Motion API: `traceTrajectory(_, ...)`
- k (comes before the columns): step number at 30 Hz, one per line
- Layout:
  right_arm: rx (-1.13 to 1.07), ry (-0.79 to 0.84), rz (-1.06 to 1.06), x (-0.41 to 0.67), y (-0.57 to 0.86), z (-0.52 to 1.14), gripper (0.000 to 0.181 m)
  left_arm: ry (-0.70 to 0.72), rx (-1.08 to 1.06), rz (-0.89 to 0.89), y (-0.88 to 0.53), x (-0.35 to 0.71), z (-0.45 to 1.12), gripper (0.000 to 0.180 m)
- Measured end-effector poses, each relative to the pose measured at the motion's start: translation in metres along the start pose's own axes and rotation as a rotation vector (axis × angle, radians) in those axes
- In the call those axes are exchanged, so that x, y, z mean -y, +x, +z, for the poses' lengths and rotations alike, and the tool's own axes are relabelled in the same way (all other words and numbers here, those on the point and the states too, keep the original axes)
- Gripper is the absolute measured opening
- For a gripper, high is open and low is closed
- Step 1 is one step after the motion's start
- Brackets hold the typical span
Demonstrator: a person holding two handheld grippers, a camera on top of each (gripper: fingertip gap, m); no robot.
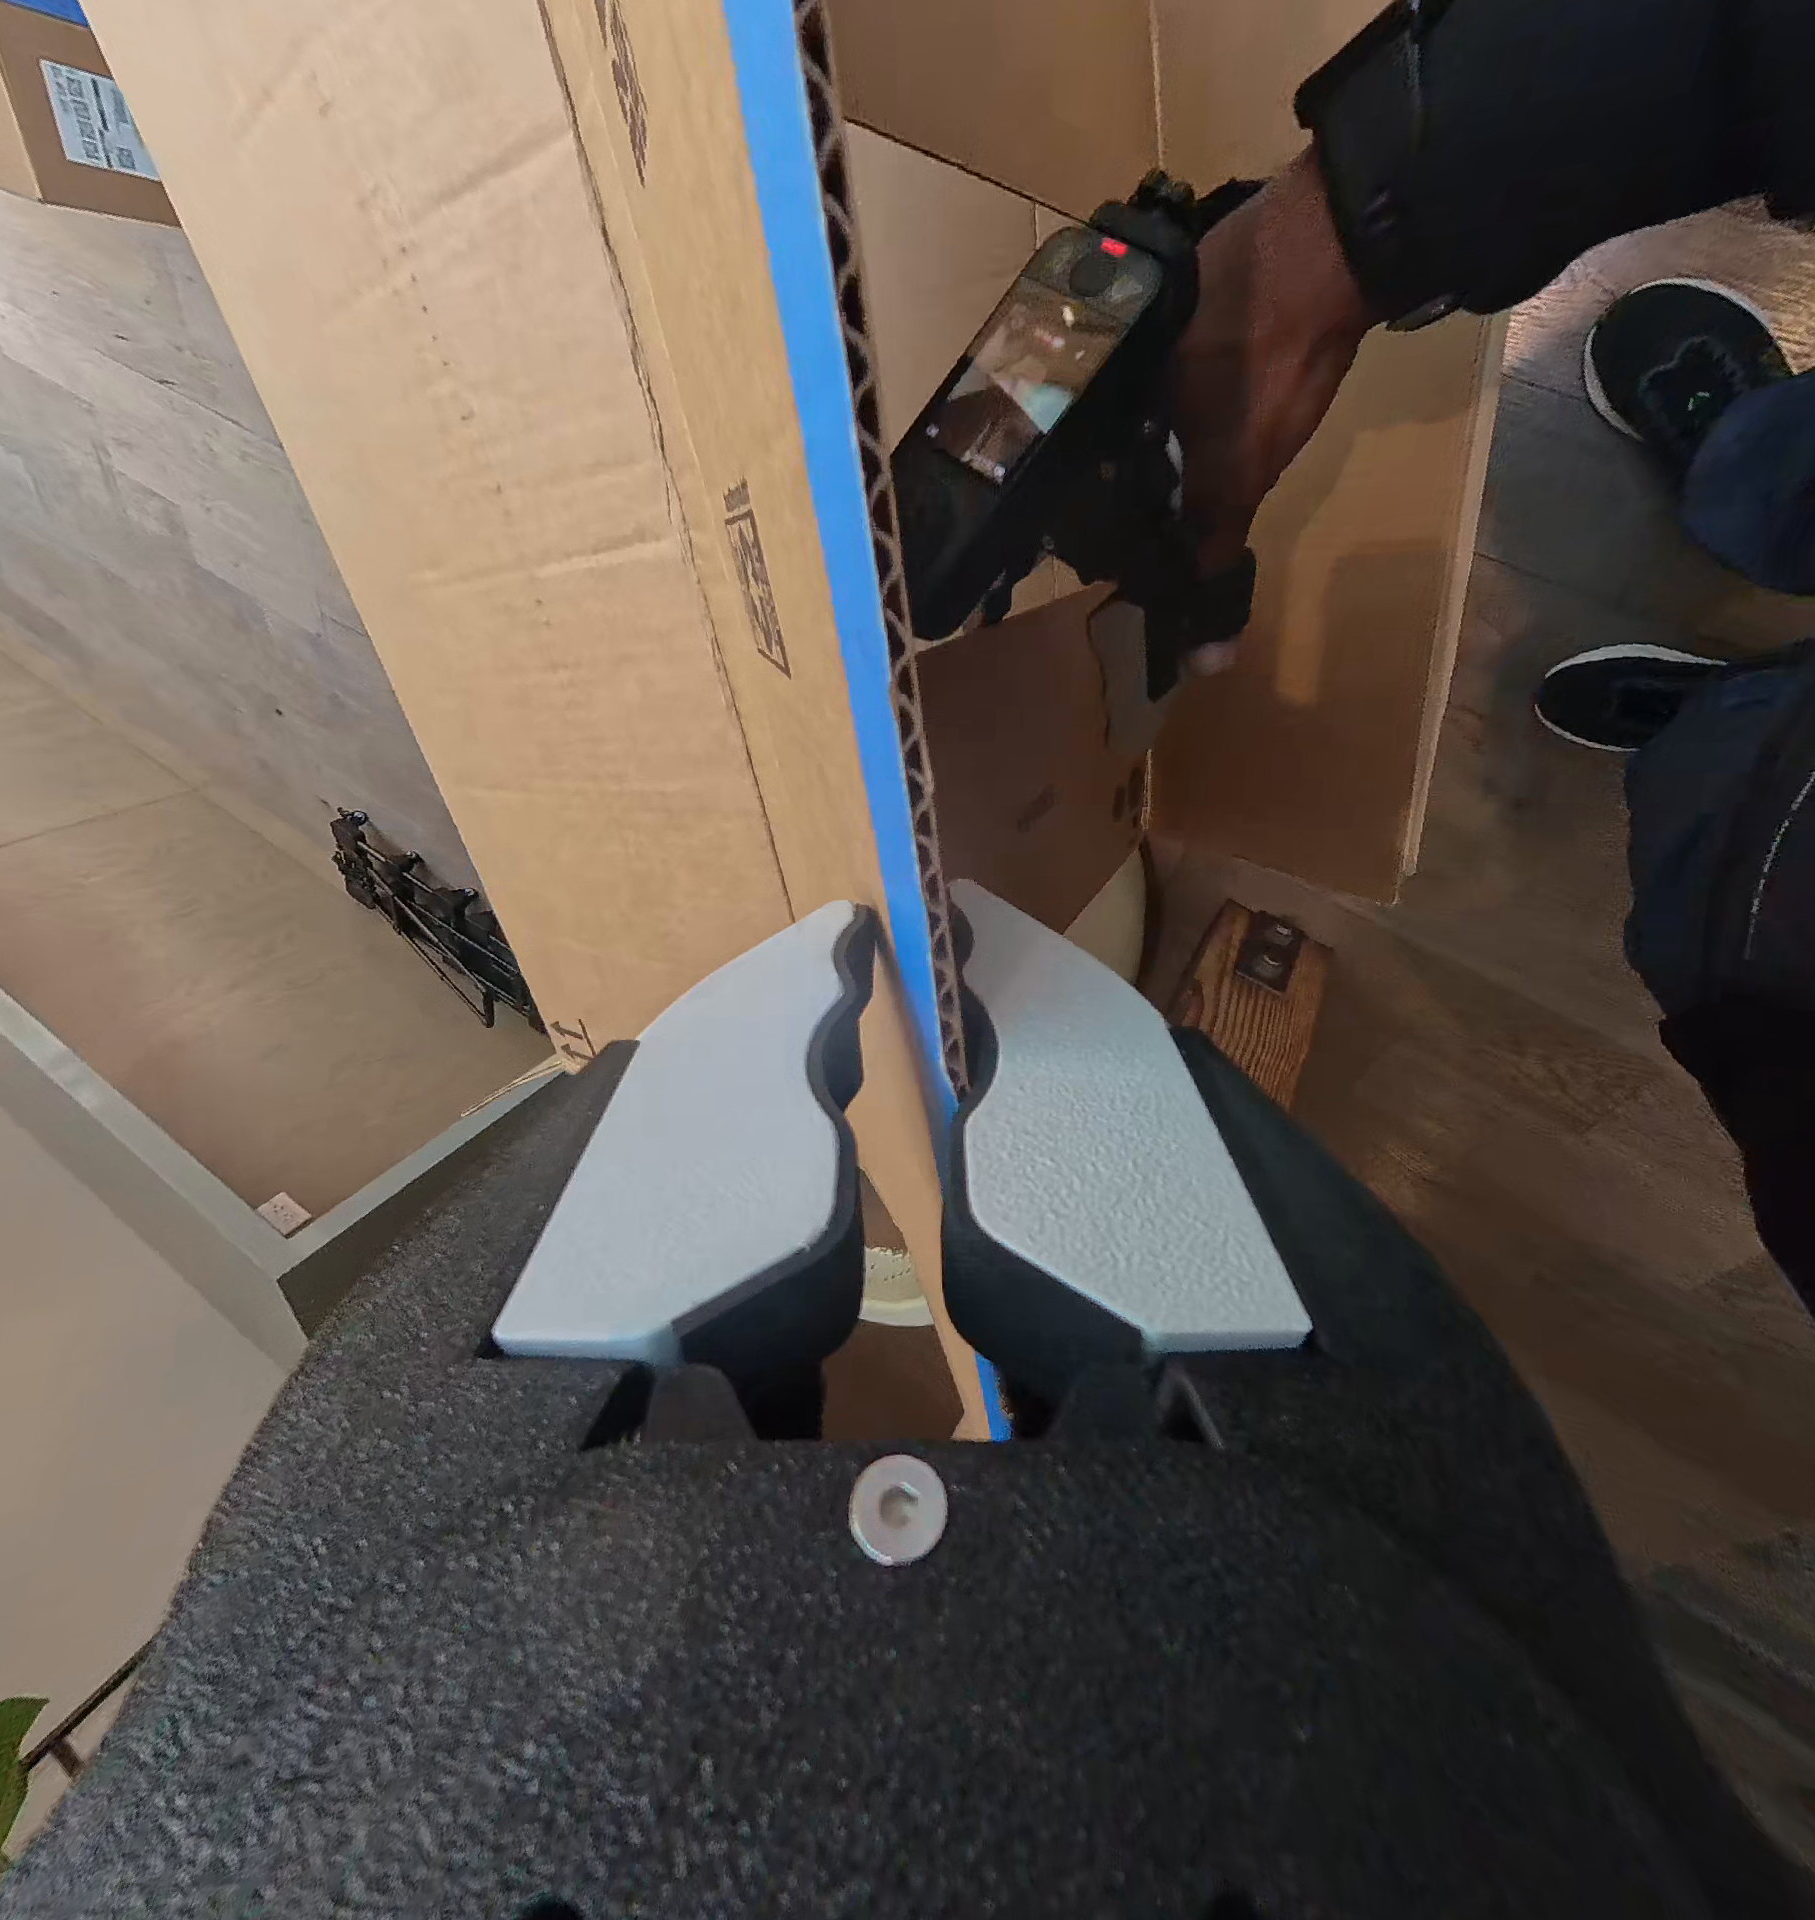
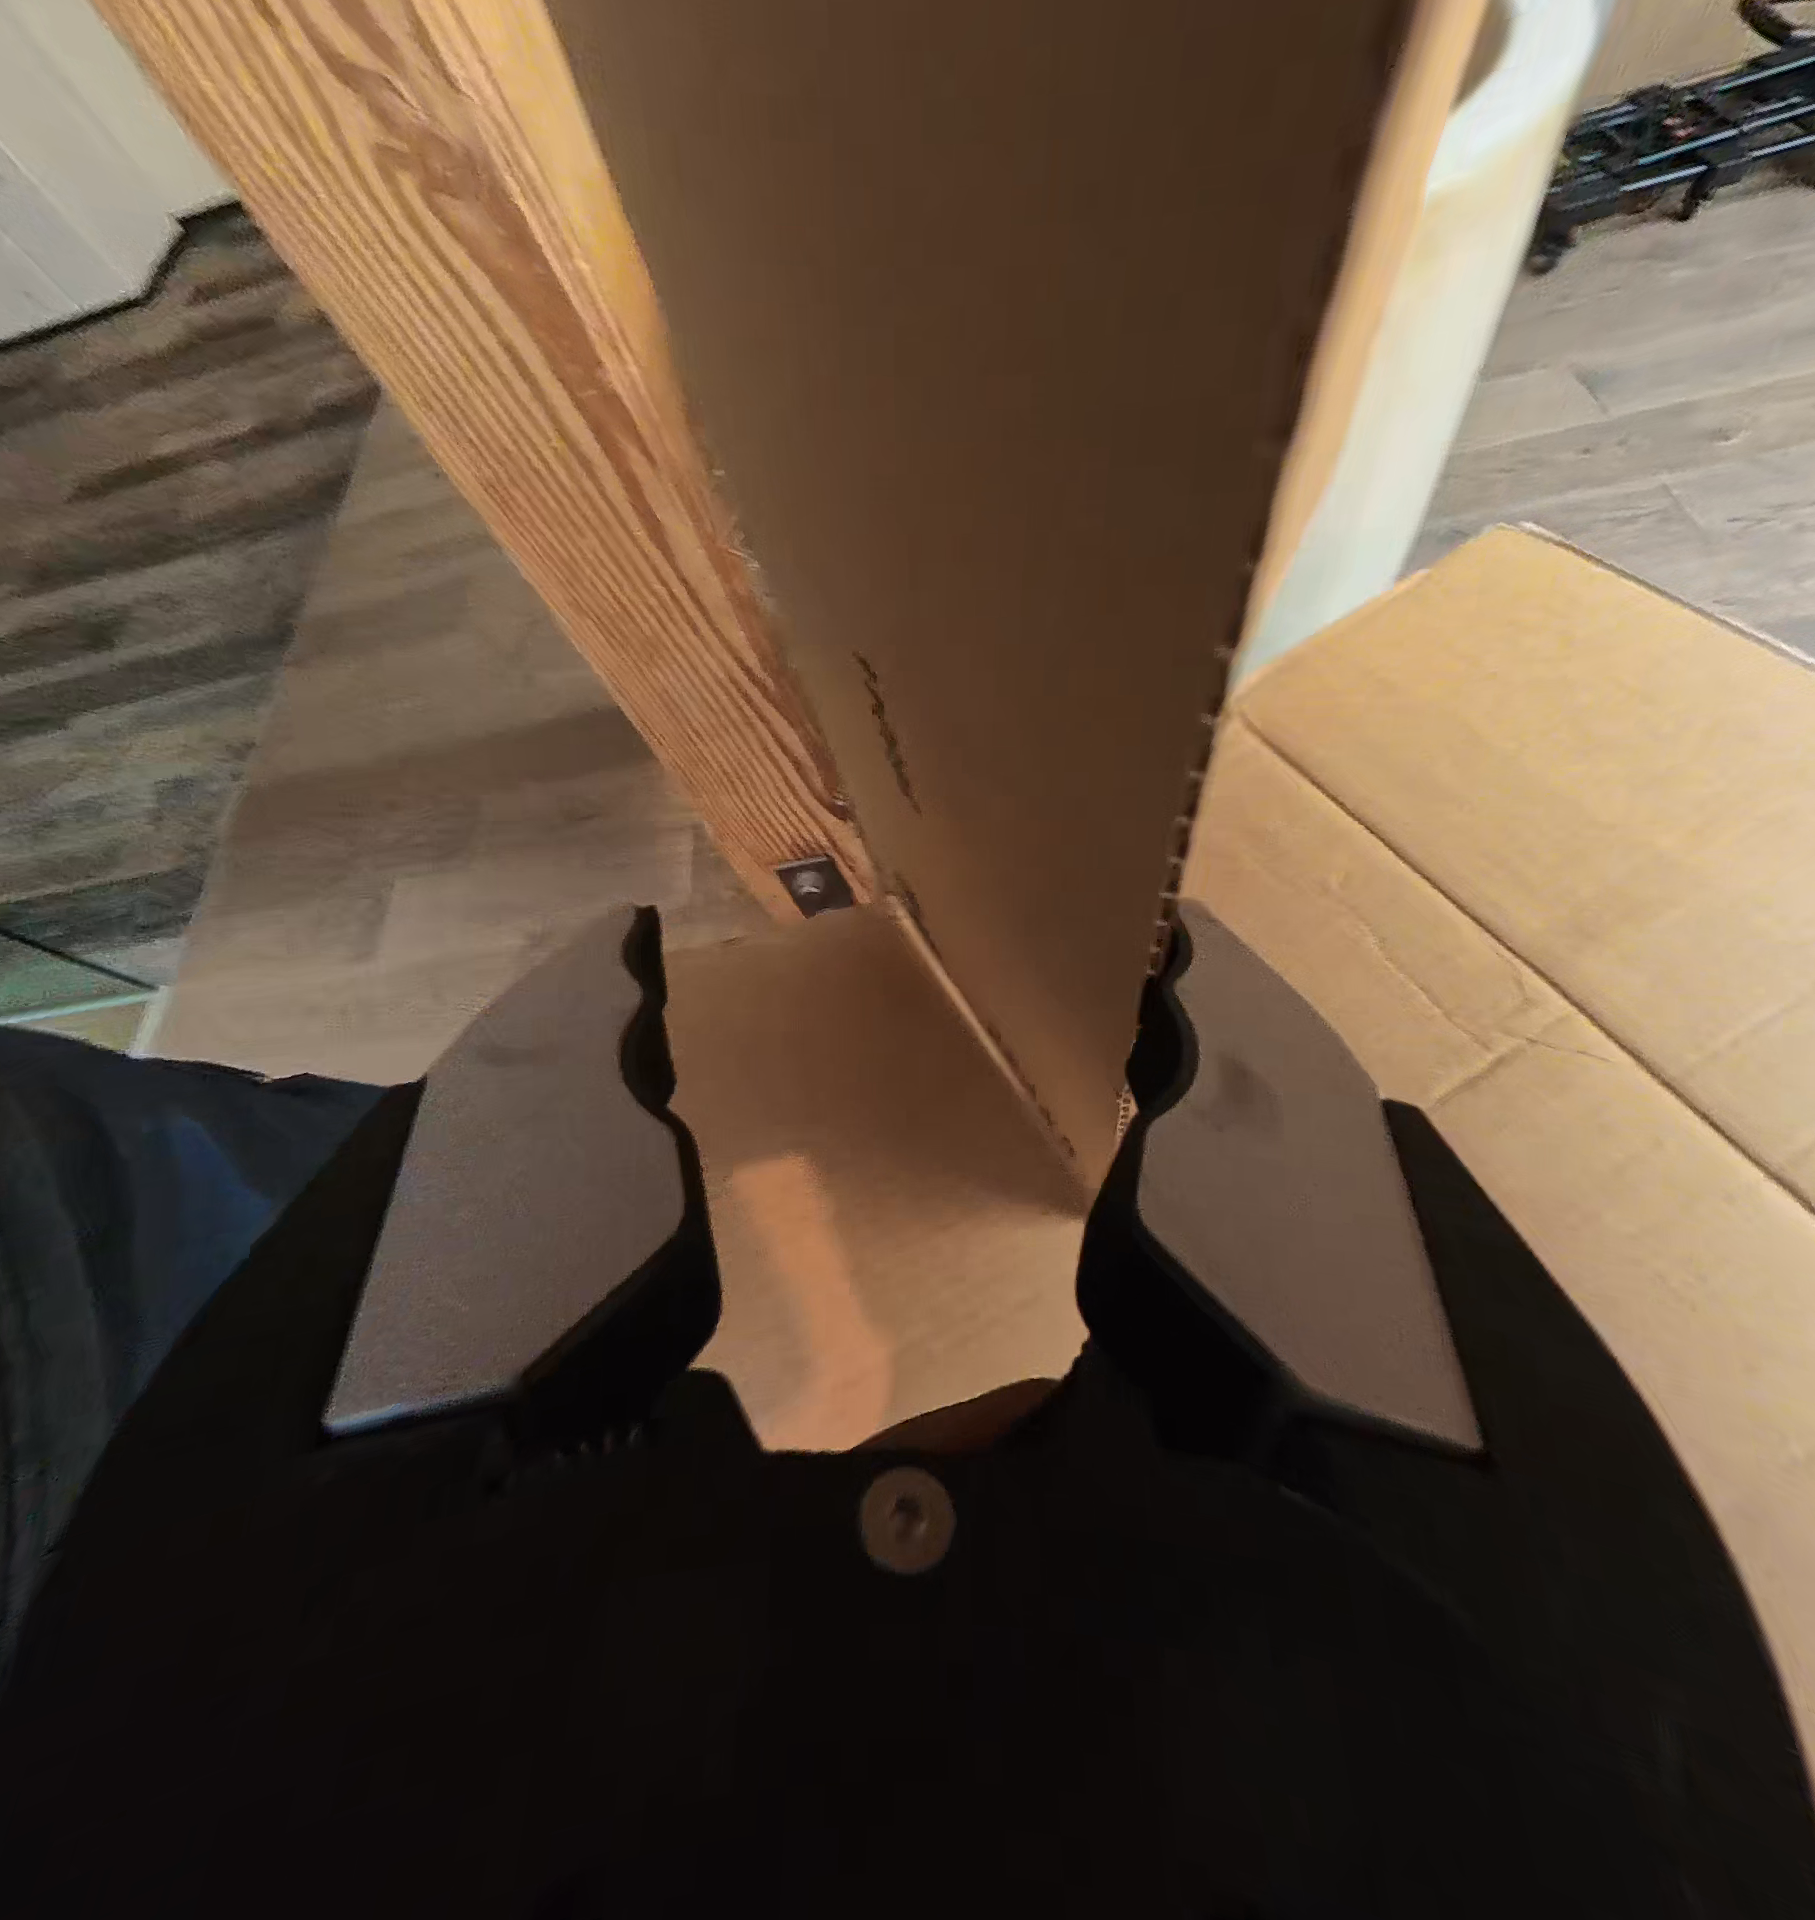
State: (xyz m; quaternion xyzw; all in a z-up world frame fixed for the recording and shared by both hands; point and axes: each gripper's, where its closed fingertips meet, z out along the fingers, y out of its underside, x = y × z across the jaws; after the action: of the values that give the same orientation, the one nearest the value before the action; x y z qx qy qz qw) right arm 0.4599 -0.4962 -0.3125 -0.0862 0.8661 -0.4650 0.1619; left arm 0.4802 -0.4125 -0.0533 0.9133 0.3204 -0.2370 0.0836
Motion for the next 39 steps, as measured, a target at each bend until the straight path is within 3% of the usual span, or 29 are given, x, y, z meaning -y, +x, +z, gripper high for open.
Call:
traceTrajectory(7, 0.050, -0.013, -0.041, -0.015, -0.049, -0.009, 0.084, 0.036, -0.067, -0.026, 0.008, -0.005, -0.003, 0.011)
traceTrajectory(11, 0.093, -0.029, -0.071, -0.020, -0.093, -0.011, 0.070, 0.051, -0.040, -0.030, 0.007, -0.009, 0.001, 0.013)
traceTrajectory(23, 0.116, -0.114, -0.116, -0.041, -0.217, 0.062, 0.080, 0.152, -0.052, -0.002, 0.037, -0.003, -0.006, 0.013)
traceTrajectory(30, 0.103, -0.151, -0.106, -0.043, -0.225, 0.072, 0.073, 0.209, -0.047, -0.059, 0.051, -0.012, -0.004, 0.015)
traceTrajectory(34, 0.109, -0.232, -0.213, -0.044, -0.233, 0.090, 0.070, 0.242, -0.039, -0.077, 0.057, -0.009, -0.003, 0.015)
traceTrajectory(39, 0.118, -0.186, -0.137, -0.026, -0.235, 0.115, 0.072, 0.258, -0.031, -0.094, 0.055, -0.014, 0.002, 0.016)
